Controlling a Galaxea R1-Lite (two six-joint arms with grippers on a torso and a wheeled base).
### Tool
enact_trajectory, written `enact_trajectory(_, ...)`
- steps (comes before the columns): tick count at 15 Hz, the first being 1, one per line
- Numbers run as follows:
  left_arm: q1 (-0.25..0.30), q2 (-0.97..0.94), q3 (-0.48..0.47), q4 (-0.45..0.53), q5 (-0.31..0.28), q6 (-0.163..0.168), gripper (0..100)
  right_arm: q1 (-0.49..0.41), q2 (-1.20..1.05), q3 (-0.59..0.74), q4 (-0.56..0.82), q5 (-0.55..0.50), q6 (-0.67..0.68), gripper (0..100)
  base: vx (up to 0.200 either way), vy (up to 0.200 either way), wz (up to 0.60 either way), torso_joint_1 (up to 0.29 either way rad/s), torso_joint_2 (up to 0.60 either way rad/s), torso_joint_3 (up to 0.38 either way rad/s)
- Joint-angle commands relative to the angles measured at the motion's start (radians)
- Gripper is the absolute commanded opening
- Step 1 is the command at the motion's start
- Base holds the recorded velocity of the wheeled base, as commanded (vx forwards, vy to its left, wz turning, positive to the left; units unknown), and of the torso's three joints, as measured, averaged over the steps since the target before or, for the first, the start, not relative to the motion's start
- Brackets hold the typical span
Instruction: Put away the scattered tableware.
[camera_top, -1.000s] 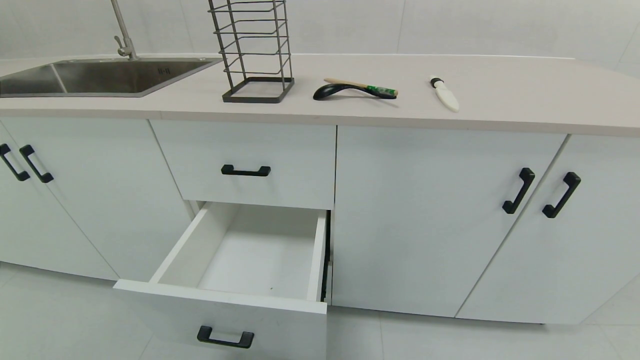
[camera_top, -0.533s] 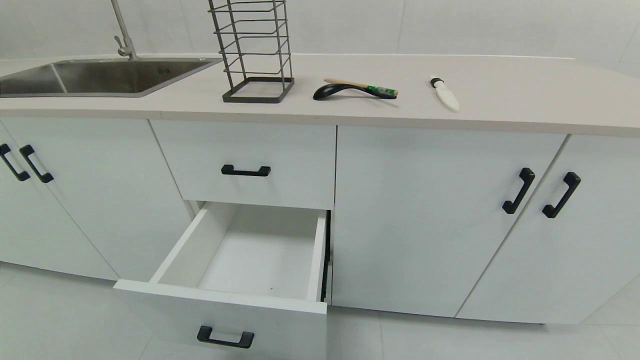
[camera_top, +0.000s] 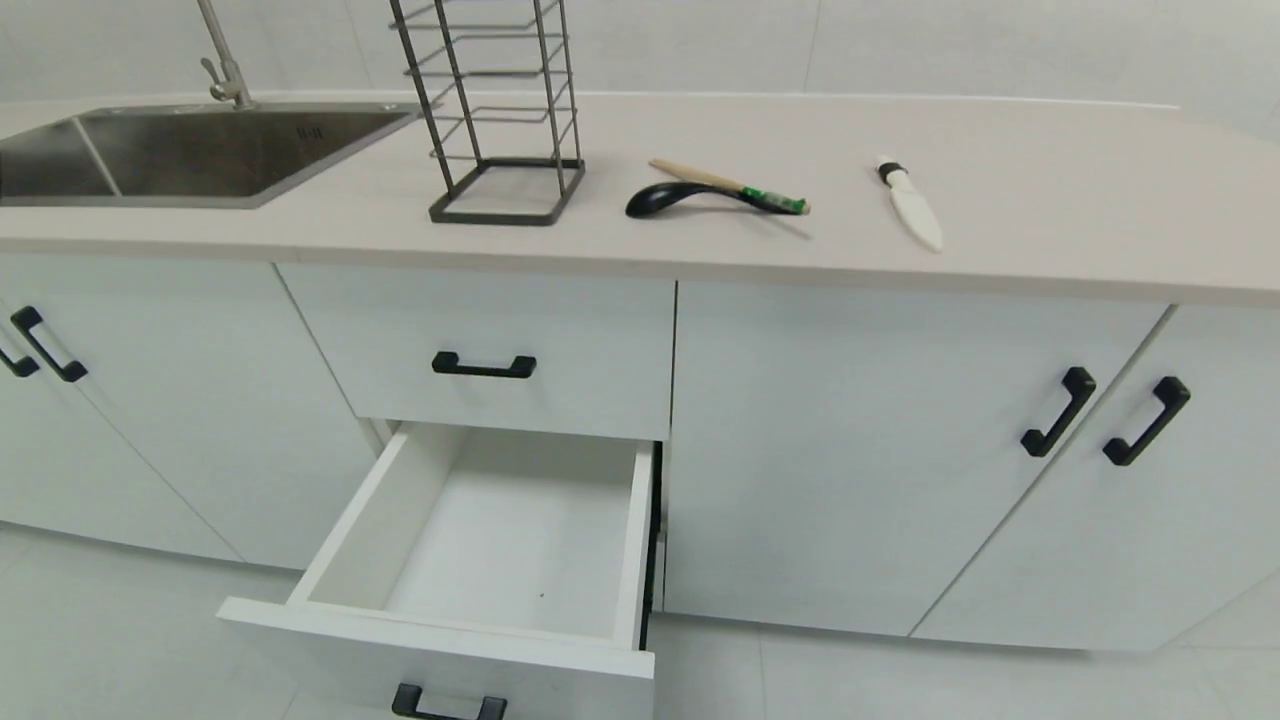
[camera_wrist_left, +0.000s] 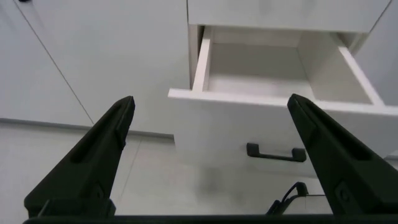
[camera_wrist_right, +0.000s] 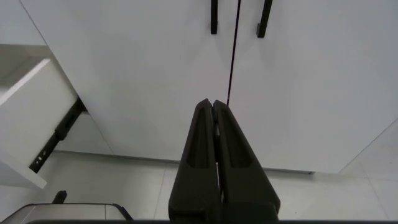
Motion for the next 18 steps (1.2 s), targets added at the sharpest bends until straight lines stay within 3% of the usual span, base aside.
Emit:
enact_trajectory(1, 0.000, 0.002, 0.001, 0.000, 0.001, 0.000, 100, 0.001, 0.001, 0.000, 0.000, 0.002, 0.000, 0, 0.000, 0.000, 0.00, 0.168, -0.76, -0.198)
enact_trajectory(9, 0.000, 0.002, 0.001, 0.000, -0.002, -0.002, 100, 0.001, 0.001, 0.000, 0.000, 0.002, -0.001, 0, 0.000, 0.000, 0.00, 0.060, -0.18, -0.051)
enact_trajectory(15, 0.000, 0.002, 0.001, 0.000, -0.002, -0.002, 100, 0.001, 0.001, 0.000, 0.000, 0.002, 0.000, 0, 0.000, 0.000, 0.00, 0.162, -0.43, -0.195)
enact_trajectory(18, 0.000, 0.002, 0.001, 0.000, -0.002, -0.002, 100, 0.001, 0.001, 0.000, 0.000, 0.002, 0.000, 0, 0.000, 0.000, 0.00, 0.342, -0.49, -0.227)
